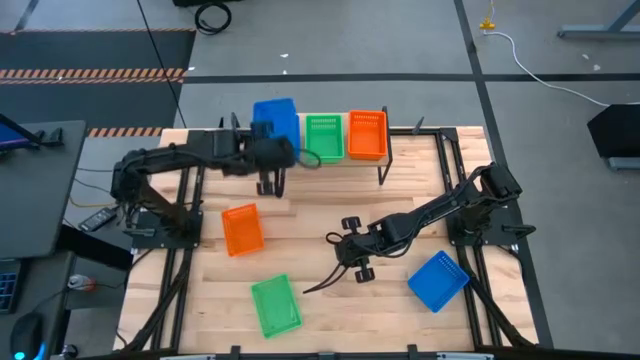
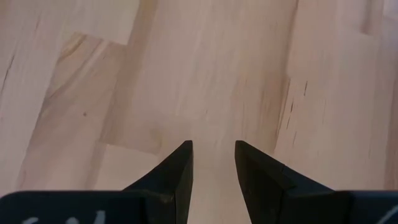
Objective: Stack baskets on shelf by color
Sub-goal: Stack the left blue bin on top of the blue bin on the shelf
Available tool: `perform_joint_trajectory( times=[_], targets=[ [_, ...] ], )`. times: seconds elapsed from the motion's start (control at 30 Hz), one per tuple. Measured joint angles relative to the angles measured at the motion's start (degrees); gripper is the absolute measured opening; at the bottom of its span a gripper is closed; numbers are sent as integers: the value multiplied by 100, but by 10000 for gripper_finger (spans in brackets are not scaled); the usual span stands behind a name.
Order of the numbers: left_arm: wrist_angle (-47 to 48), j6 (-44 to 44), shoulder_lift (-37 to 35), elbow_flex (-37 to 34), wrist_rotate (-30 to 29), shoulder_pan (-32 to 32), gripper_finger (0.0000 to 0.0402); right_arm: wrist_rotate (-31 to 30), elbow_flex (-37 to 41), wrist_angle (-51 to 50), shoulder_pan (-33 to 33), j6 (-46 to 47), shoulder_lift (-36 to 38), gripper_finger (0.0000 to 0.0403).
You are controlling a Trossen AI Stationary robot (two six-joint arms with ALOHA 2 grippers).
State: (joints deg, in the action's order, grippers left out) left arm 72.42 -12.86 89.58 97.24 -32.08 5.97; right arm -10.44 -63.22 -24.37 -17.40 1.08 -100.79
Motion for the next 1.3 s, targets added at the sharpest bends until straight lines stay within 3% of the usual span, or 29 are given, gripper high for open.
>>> perform_joint_trajectory(
  times=[0.33, 0.63, 1.3],
  targets=[
    [-170, -917, 2, 32, 1060, 1144, 6, 4, 0, 8, 135, -89, 0, 126],
    [-289, -976, 32, 32, 1470, 1222, 7, 19, 0, -3, 221, -129, 0, 126],
    [-185, -737, 440, 25, 1242, 1220, 19, 13, 0, -123, 227, -125, 0, 126]
  ],
)
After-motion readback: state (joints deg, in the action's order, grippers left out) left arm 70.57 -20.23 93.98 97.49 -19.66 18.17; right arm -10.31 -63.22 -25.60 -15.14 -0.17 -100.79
